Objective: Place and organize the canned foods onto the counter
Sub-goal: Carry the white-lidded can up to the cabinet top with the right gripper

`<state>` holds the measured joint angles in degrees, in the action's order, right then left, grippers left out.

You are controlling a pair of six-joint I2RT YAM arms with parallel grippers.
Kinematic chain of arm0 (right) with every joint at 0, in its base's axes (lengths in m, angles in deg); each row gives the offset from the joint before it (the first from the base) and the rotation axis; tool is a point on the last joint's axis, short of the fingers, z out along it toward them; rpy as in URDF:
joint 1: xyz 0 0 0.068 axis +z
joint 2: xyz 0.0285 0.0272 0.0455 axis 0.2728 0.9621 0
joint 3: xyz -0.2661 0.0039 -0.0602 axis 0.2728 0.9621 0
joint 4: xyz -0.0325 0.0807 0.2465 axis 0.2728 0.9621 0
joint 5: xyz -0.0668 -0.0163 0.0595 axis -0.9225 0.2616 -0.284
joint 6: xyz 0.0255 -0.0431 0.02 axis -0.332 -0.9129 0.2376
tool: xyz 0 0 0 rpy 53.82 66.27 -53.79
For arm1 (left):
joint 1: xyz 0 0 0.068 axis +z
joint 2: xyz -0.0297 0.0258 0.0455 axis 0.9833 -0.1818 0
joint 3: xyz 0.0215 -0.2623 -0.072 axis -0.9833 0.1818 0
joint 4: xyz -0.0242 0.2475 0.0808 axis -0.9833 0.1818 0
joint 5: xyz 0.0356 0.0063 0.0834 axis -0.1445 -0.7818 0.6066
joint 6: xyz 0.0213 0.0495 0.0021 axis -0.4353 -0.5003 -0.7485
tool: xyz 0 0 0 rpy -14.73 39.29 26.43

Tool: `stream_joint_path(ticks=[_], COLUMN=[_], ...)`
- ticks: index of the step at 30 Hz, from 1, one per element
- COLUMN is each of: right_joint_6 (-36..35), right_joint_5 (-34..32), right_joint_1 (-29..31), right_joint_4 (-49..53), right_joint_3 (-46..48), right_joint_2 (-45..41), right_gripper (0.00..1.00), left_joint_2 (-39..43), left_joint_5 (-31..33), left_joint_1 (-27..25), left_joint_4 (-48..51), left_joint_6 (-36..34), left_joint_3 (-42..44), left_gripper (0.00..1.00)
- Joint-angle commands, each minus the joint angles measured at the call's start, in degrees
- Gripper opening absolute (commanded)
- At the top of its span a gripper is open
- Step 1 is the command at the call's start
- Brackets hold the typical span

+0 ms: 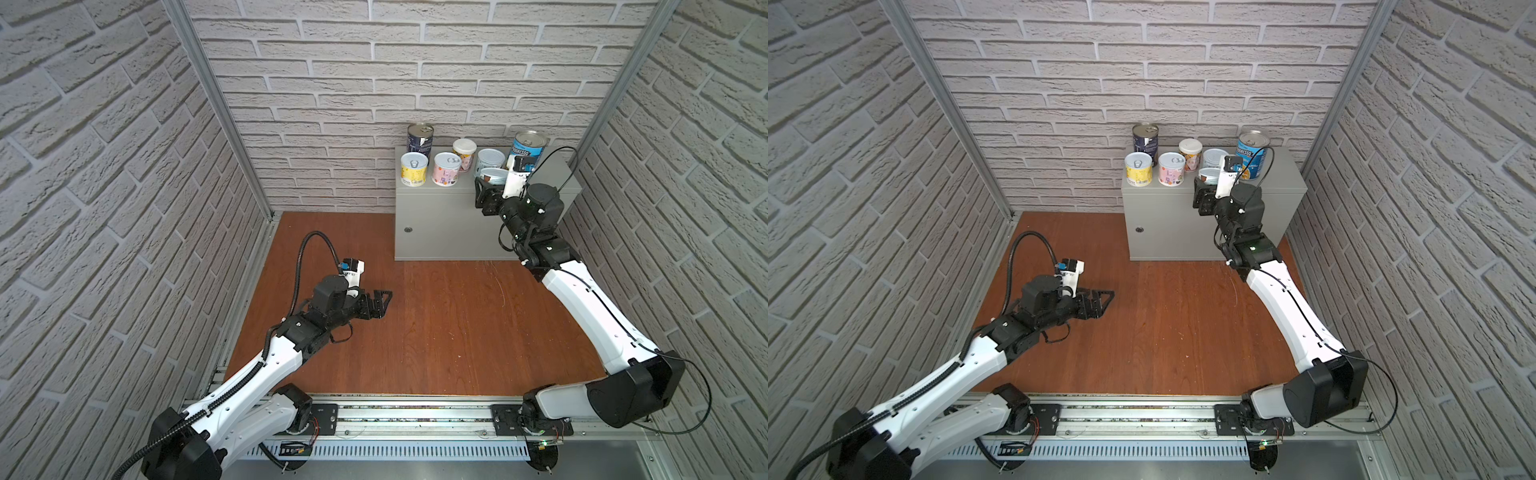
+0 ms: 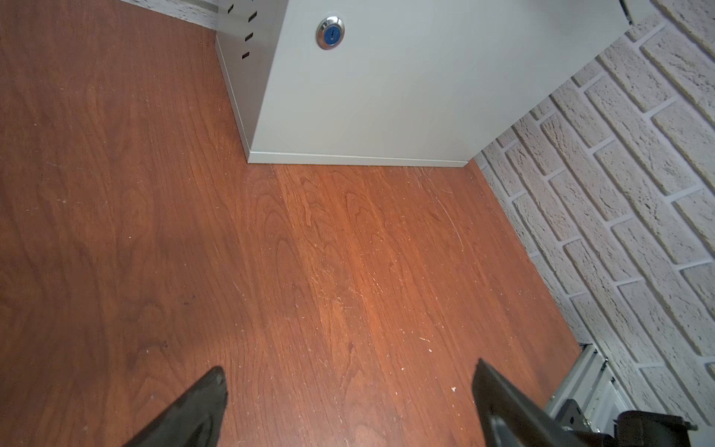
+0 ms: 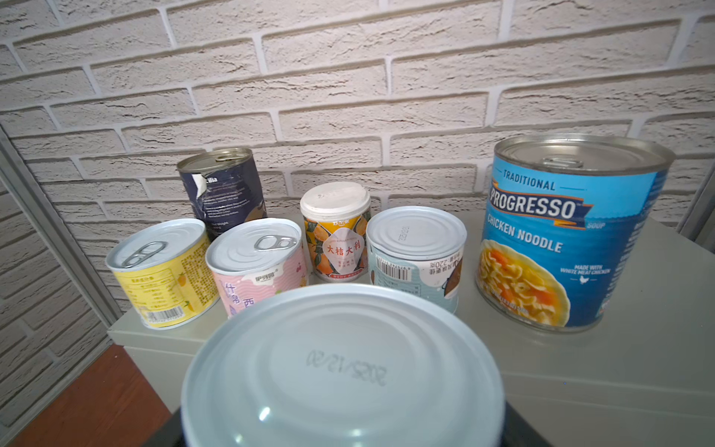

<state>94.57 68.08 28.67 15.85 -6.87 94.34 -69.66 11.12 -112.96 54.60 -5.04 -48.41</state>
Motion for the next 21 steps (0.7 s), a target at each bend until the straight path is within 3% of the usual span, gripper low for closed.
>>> stream_joint_path(ticks=[1, 21], right_joint_6=[0.6, -2.4], right_joint_5=[0.0, -11.6], right_joint_1=[-1.0, -3.3], right_joint_4=[-10.3, -15.6], right_joint_3=[-3.8, -2.8], right_joint_2=[0.3, 3.3], right_gripper=[0.67, 0.67], left_joint_2=[1.3, -0.4], left_joint_5=[0.8, 1.1], left_joint_1=[0.2, 0.2], left_joint_4=[-0.9, 0.0], left_joint_6=[0.2, 0.0], left_joint_3=[1.2, 1.1], left_gripper=[0.98, 0.98])
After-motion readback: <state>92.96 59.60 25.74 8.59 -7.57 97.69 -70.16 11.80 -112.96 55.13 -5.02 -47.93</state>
